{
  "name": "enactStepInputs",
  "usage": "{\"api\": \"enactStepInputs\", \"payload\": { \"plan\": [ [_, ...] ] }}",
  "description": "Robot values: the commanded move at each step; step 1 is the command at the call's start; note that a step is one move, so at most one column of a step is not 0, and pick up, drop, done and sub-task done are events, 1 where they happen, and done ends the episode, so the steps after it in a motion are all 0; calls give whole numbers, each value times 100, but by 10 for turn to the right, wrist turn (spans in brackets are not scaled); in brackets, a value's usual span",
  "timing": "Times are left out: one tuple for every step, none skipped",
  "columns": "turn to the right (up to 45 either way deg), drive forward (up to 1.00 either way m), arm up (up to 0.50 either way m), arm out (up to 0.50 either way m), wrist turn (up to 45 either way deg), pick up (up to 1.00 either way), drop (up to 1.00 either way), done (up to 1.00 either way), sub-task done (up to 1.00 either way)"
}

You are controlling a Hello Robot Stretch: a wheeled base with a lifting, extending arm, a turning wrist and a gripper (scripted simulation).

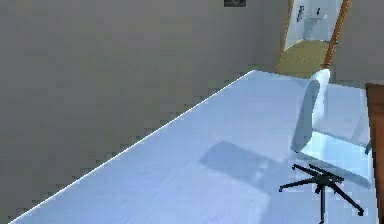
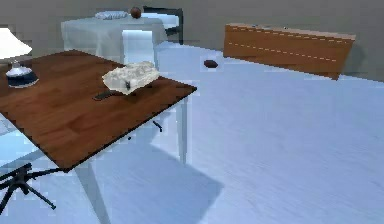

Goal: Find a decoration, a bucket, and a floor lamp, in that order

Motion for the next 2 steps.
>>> {"api": "enactStepInputs", "payload": {
  "plan": [
    [240,0,0,0,0,0,0,0,0],
    [0,25,0,0,0,0,0,0,0]
  ]
}}
